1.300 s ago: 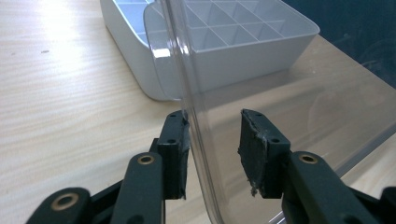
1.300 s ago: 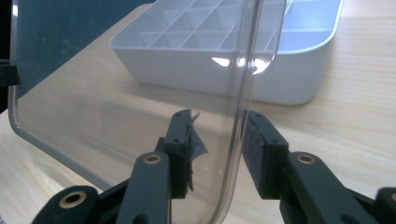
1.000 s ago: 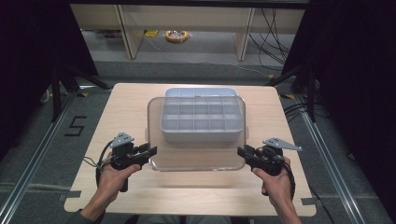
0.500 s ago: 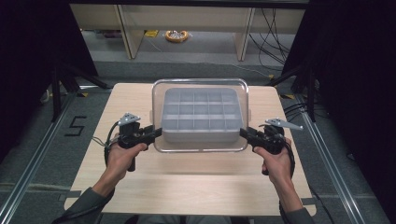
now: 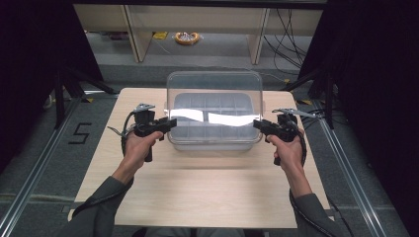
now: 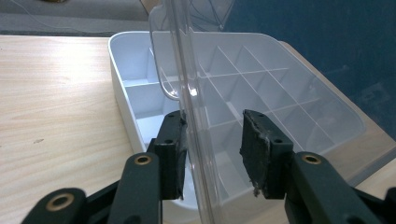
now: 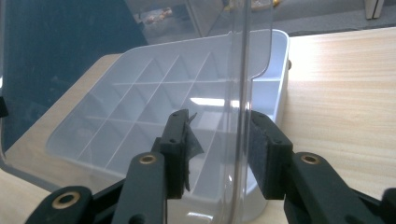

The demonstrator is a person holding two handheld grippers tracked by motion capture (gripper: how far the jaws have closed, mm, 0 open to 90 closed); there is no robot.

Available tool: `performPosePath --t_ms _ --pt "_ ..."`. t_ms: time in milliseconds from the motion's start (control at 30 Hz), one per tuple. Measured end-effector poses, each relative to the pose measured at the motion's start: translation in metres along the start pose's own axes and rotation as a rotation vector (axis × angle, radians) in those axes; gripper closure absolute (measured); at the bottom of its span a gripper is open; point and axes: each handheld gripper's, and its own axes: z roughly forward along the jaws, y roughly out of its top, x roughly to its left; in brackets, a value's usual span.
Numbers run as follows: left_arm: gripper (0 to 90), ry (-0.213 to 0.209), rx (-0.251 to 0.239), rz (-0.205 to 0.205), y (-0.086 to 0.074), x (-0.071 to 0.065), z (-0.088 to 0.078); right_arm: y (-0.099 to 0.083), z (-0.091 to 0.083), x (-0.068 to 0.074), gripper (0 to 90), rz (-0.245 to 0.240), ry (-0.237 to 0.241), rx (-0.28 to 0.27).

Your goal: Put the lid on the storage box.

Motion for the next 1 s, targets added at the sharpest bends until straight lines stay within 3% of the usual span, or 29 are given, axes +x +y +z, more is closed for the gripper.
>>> performPosePath --t_ms 100,133,167,200,233,367,400,433,467,533,567,600,633,767,833,967,1000 --pt "59.8 0.007 0.009 0.002 0.002 0.002 0.007 0.002 0.006 -0.006 62.3 -0.042 -0.010 -0.012" --pt "59.8 0.008 0.012 0.000 0.002 0.003 0.008 0.003 0.007 -0.007 62.3 -0.038 -0.009 -0.003" --pt "59.8 0.008 0.014 -0.003 0.003 0.004 0.010 0.003 0.008 -0.004 62.3 0.010 -0.016 0.012" --pt "59.8 0.013 0.011 -0.009 0.003 0.005 0.012 0.004 0.011 -0.006 62.3 -0.014 -0.019 0.002" --pt "59.8 0.011 0.013 -0.010 0.004 0.006 0.013 0.004 0.012 -0.005 62.3 0.013 -0.019 0.013" --pt "59.6 0.025 0.013 -0.018 0.005 0.010 0.018 0.006 0.020 -0.009 62.3 -0.018 -0.024 0.010" --pt "59.5 0.031 0.011 -0.028 0.005 0.010 0.020 0.005 0.020 -0.005 62.3 0.038 -0.025 0.028" --pt "59.5 0.033 0.011 -0.030 0.005 0.011 0.021 0.006 0.024 -0.009 62.3 -0.010 -0.029 0.013" --pt "59.5 0.036 0.012 -0.028 0.006 0.012 0.023 0.006 0.025 -0.011 62.2 -0.019 -0.023 0.011" --pt "59.2 0.042 0.014 -0.028 0.006 0.013 0.026 0.006 0.028 -0.008 62.2 0.015 -0.037 0.019" --pt "59.1 0.045 0.016 -0.035 0.006 0.014 0.027 0.007 0.032 -0.012 62.2 -0.023 -0.039 0.012" --pt "59.1 0.047 0.018 -0.030 0.006 0.015 0.029 0.007 0.032 -0.012 62.2 -0.023 -0.039 0.012" --pt "59.1 0.051 0.023 -0.031 0.006 0.016 0.031 0.006 0.033 -0.008 62.2 0.038 -0.041 0.030" --pt "58.5 0.052 0.028 -0.040 0.006 0.015 0.037 0.007 0.037 -0.014 61.5 -0.001 -0.047 0.019" --pt "58.3 0.049 0.040 -0.031 0.006 0.016 0.038 0.006 0.037 -0.013 61.2 0.047 -0.052 0.035" --pt "57.8 0.051 0.045 -0.045 0.006 0.018 0.041 0.004 0.041 -0.020 61.0 0.004 -0.054 0.030" --pt "57.8 0.050 0.041 -0.057 0.006 0.017 0.041 0.004 0.040 -0.016 60.8 0.059 -0.046 0.037"
